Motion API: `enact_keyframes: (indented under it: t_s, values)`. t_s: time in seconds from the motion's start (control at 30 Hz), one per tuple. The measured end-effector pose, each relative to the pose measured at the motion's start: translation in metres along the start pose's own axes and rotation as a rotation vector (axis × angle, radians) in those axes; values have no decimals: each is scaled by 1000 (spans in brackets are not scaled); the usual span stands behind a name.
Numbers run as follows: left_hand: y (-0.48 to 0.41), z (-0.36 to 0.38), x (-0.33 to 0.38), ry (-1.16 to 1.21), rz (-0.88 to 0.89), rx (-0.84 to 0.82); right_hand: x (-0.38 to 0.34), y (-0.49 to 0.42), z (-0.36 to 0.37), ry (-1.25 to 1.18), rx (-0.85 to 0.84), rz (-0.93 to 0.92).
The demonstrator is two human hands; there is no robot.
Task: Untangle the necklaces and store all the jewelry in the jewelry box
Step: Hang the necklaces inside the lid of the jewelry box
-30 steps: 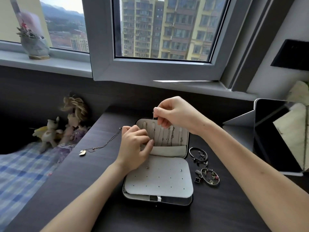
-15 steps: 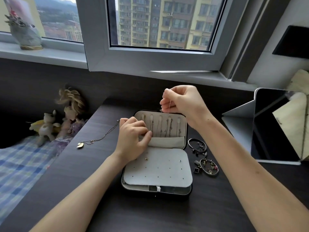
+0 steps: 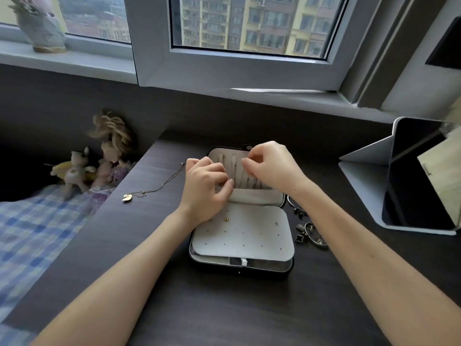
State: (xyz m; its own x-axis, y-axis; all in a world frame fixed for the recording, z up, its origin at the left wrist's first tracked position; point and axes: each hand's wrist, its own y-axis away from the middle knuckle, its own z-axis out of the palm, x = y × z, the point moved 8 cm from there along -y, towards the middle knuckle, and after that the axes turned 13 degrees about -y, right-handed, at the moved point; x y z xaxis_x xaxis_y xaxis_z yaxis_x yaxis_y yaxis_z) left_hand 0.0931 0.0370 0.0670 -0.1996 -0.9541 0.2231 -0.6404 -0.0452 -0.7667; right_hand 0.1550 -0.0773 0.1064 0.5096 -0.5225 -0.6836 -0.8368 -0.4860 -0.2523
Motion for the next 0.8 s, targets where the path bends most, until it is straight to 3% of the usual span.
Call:
enact_keyframes:
  t_s: [0.13,0.33,0.67,0.8]
  values:
    - [0,-1,2,-13,13,-6,0,-1,7,263,164,-154]
    - [0,-1,3,-9,21,11,-6,0,6,370,434,-299]
    - [1,-2,3,-4,28,31,-5,2,-15,370,596,-213]
    - [1,-2,3,1,30,23,5,-1,-25,306,580,-135]
